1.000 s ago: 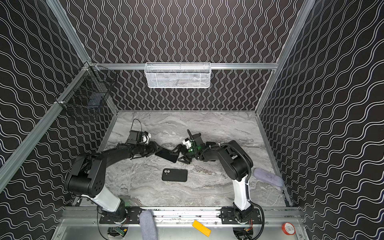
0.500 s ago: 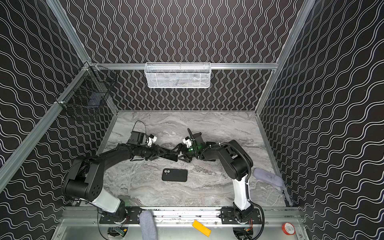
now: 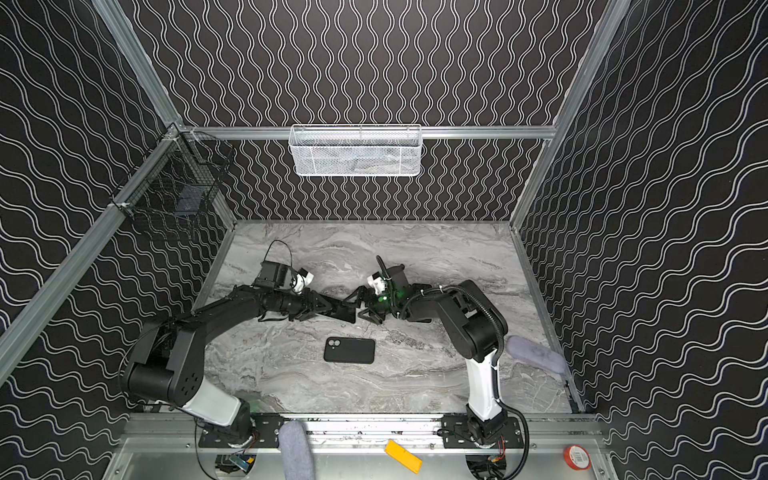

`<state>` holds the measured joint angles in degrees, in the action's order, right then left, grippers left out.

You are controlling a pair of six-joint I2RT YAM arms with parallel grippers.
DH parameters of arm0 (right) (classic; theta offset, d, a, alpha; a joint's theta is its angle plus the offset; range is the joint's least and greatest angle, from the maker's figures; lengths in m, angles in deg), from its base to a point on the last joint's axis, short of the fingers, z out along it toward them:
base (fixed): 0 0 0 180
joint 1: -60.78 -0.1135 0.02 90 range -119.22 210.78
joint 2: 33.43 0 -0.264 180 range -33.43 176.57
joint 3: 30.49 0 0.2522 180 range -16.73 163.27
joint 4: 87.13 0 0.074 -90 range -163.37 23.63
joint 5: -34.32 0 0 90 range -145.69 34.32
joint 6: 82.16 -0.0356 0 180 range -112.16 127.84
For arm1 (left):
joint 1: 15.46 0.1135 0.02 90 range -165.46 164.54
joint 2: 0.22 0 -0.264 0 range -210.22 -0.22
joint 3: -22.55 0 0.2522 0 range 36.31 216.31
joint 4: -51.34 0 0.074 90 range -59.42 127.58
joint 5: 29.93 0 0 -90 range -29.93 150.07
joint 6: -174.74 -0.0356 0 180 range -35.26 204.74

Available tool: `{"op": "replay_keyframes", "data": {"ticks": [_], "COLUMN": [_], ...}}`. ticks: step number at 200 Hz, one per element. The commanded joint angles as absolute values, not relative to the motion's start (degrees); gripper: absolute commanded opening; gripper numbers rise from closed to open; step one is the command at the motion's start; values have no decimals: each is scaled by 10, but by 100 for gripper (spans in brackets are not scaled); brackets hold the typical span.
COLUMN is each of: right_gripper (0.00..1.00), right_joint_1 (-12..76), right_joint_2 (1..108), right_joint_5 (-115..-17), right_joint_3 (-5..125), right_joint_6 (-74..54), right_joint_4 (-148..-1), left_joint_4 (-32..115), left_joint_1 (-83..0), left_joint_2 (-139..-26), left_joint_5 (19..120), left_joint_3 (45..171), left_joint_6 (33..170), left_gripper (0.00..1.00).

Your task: Put the phone into the phone case

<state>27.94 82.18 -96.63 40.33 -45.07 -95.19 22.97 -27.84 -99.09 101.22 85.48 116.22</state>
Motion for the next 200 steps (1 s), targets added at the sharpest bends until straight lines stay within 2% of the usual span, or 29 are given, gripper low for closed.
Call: {"op": "replay_keyframes", "data": {"ticks": [1,39,52,156,200], "right_gripper": [92,92,92,93,93], "right_joint_1": [283,283,283,298,332], "right_joint_2": [833,835,834,788,681], "right_joint_5": [-864,-864,-863,-857,-840], "right_joint_3": [393,393,394,380,375], "right_joint_6": [-440,-439,-438,-432,-403], "right_joint_4": [-814,-814,-811,-807,-753], "left_joint_4": [230,220,220,220,209], "left_joint_1": [-278,-278,-278,-278,-278], "left_joint_2": [-991,-990,-988,-959,-923], "left_joint_5": [1007,1004,1001,996,1012], "left_joint_3": [861,866,866,864,889], "left_joint_6": [1148,1143,1143,1148,1151], "left_gripper": [37,29,22,0,0]}}
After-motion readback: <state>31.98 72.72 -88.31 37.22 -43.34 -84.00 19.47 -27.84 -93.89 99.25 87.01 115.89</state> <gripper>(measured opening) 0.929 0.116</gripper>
